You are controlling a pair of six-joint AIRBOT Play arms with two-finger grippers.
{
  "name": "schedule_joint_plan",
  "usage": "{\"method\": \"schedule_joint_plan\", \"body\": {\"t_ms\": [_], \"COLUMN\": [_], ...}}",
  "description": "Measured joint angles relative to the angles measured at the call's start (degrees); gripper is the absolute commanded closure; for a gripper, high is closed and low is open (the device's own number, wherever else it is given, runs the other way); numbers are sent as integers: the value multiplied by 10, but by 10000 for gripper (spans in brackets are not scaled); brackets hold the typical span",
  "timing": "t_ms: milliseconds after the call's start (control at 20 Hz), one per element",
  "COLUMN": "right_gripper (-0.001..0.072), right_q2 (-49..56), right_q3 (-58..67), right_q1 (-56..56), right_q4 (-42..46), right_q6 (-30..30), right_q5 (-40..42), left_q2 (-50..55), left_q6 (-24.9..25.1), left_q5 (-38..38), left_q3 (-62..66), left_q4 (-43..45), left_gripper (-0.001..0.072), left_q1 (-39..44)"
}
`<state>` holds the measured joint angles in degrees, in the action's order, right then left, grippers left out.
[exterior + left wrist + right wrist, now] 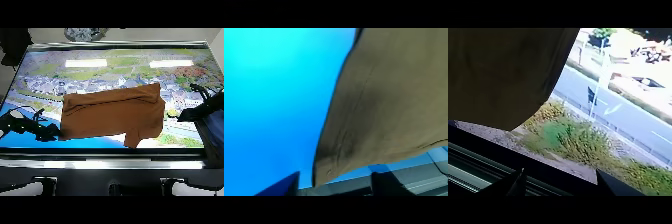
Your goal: Fold the shirts.
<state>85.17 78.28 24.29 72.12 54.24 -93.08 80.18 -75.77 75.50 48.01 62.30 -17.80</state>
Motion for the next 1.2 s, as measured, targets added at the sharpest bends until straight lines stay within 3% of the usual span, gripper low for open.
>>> {"method": "schedule_joint_plan", "body": {"t_ms": [100, 150, 200, 300, 600, 900, 1050, 1150, 1200], "right_gripper": [181, 180, 180, 180, 176, 226, 424, 668, 669], "right_q2": [-1, -1, -1, -1, -1, 26, 38, 46, 49], "right_q3": [-3, -5, -5, -7, -90, -165, -174, -177, -177], "right_q1": [0, 1, 1, 1, -45, -65, -67, -67, -67], "right_q4": [-1, -1, -2, -2, -38, -75, -84, -95, -102], "right_q6": [-2, -3, -3, -3, 18, 32, 37, 42, 47], "right_q5": [-3, -4, -4, -2, 76, 183, 197, 205, 208], "left_q2": [1, 2, 3, 4, 1, -12, -14, -15, -15], "left_q6": [0, -1, -2, -3, -7, -2, 3, 5, 6], "left_q5": [-16, -30, -49, -69, -88, -91, -88, -87, -88], "left_q3": [-7, -9, -11, -13, -16, -16, -16, -16, -16], "left_q4": [-9, -18, -16, -14, -16, -7, -7, -9, -11], "left_gripper": [280, 438, 552, 675, 677, 677, 677, 677, 678], "left_q1": [9, 16, 23, 33, 44, 46, 46, 46, 46]}}
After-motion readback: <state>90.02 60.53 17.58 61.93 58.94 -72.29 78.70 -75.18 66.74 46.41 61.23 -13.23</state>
